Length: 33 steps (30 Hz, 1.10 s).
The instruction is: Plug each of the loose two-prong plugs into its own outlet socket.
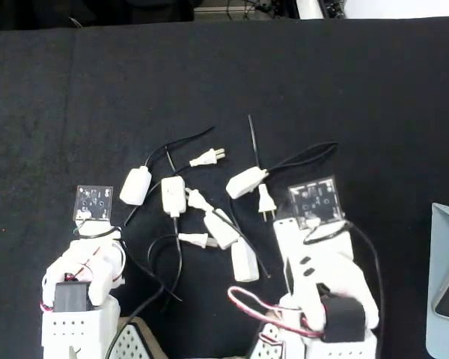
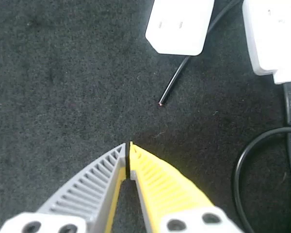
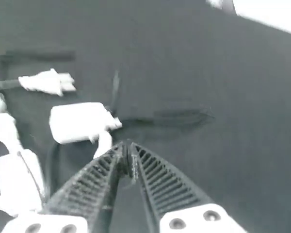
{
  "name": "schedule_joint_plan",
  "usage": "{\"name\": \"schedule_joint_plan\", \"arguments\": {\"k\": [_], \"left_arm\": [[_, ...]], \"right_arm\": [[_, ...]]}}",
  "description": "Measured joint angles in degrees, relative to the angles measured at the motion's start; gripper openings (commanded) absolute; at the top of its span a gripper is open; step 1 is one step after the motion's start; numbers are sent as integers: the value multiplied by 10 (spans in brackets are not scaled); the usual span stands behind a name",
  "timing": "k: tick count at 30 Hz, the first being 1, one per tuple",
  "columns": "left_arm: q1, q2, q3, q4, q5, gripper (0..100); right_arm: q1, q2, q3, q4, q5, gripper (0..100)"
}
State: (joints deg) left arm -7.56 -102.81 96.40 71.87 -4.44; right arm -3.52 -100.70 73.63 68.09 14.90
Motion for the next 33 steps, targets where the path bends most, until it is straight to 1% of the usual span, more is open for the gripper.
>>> {"name": "schedule_joint_plan", "arguments": {"k": [3, 7, 11, 13, 16, 19, 21, 25, 29, 33], "left_arm": [[0, 0, 0, 0, -1, 30], [0, 0, 0, 0, 0, 30], [0, 0, 0, 0, 0, 30], [0, 0, 0, 0, 0, 30], [0, 0, 0, 0, 0, 30], [0, 0, 0, 0, 0, 30], [0, 0, 0, 0, 0, 30], [0, 0, 0, 0, 0, 30], [0, 0, 0, 0, 0, 30], [0, 0, 0, 0, 0, 30]], "right_arm": [[-33, 82, -31, -24, 0, 15], [-40, 236, -75, -65, 0, 15], [-40, 397, -135, -79, 0, 16], [-40, 476, -168, -82, -2, 47], [-40, 582, -212, -83, -33, 121], [-42, 678, -245, -84, -71, 130], [-45, 736, -265, -84, -78, 131], [-67, 821, -295, -84, -84, 131], [-95, 879, -297, -116, -85, 131], [-96, 921, -300, -140, -94, 131]]}}
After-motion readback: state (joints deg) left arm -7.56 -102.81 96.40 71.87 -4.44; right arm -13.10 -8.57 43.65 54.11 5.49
